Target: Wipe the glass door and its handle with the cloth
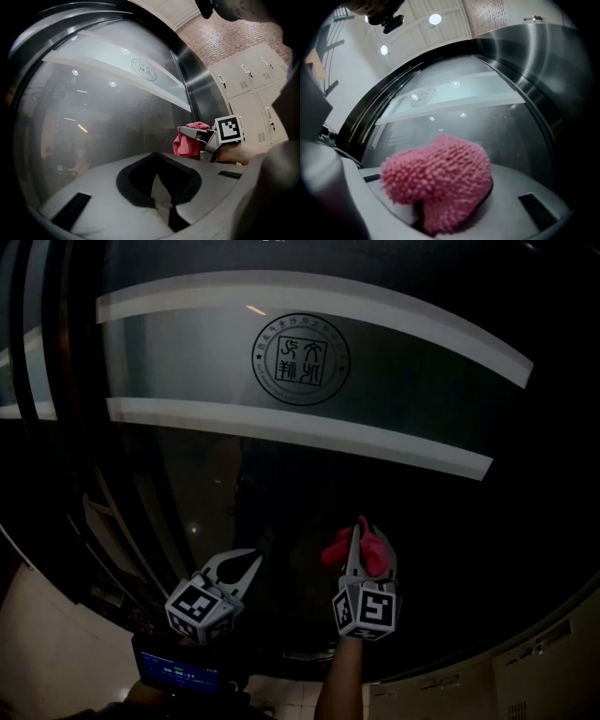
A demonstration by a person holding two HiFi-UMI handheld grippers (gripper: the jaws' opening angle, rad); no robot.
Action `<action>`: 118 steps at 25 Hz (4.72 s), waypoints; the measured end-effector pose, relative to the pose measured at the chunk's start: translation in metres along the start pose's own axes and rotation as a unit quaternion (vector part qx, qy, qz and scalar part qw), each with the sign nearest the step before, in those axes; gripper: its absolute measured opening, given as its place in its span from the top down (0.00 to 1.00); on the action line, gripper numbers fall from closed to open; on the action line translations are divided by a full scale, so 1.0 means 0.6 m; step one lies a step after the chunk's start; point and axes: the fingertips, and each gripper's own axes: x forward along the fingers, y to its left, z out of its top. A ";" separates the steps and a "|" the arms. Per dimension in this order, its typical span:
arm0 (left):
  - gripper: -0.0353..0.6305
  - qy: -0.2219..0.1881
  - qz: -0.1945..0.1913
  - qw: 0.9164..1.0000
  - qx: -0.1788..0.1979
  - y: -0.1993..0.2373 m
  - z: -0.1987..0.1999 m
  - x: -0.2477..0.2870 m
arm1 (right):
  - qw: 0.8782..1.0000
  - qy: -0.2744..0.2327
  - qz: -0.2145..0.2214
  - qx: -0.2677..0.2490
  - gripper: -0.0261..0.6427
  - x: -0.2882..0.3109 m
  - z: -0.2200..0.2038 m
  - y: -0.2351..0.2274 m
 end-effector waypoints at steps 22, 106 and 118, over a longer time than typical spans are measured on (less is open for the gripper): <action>0.95 0.023 0.132 0.991 -0.008 0.306 -0.023 -0.278 | 0.949 0.037 0.309 0.045 0.87 0.142 -0.130 0.707; 0.94 0.022 0.050 0.998 0.002 0.318 -0.030 -0.763 | 0.967 0.066 0.237 0.072 0.87 -0.235 0.031 1.044; 0.94 -0.004 0.013 1.000 0.005 0.374 0.009 -0.777 | 0.975 0.042 0.211 0.056 0.87 -0.186 0.052 1.087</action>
